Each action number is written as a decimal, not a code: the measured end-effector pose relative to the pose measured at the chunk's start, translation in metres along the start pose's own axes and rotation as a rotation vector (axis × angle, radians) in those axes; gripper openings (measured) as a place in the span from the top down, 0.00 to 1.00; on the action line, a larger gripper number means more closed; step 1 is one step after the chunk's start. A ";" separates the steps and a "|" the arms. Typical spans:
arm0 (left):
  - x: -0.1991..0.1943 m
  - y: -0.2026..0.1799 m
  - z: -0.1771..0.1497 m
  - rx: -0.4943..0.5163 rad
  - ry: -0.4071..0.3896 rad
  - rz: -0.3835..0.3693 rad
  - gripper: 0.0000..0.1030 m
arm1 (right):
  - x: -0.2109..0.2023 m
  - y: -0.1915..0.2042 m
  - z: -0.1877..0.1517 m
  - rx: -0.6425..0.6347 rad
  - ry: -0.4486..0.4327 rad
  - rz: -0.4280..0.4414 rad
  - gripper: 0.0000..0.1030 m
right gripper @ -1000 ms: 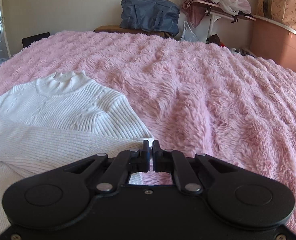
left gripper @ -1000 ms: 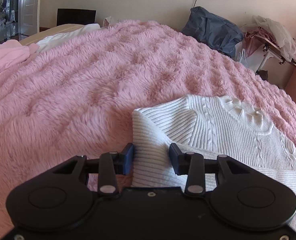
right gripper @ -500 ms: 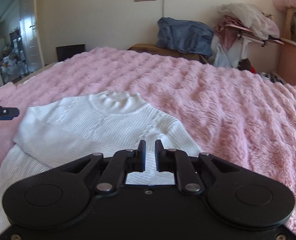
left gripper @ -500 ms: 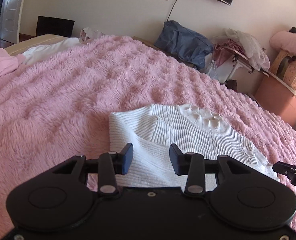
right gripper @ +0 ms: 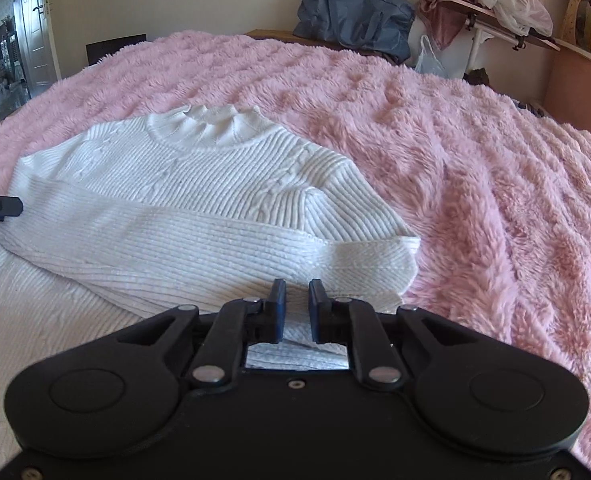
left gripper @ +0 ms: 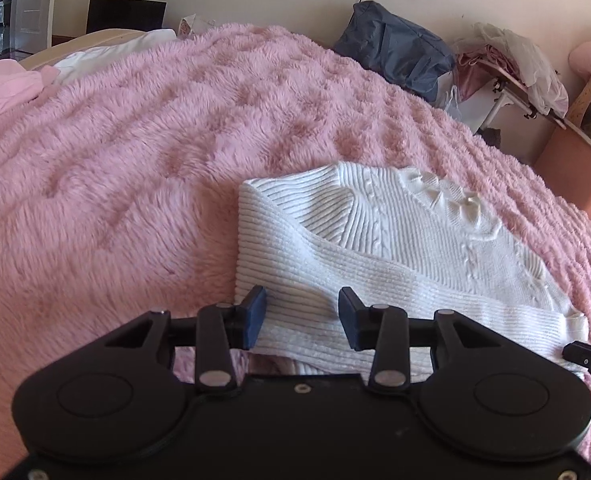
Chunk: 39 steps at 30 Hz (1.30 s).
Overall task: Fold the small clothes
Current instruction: 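Release the sweater and move both tools toward the sweater hem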
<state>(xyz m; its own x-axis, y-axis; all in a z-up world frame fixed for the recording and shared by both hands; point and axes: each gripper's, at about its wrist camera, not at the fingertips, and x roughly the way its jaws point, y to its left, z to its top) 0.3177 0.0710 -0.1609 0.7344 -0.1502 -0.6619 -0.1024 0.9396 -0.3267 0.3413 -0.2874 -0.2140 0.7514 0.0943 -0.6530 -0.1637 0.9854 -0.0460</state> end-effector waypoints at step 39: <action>-0.219 0.043 -0.207 0.164 0.341 -0.067 0.55 | -0.212 0.074 -0.206 0.169 0.303 0.074 0.73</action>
<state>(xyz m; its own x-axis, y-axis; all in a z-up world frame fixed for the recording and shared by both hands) 0.0138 0.0805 -0.1696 0.4674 -0.2807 -0.8383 0.0673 0.9568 -0.2829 0.0384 -0.2636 -0.2352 0.5133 0.1454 -0.8458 -0.0838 0.9893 0.1193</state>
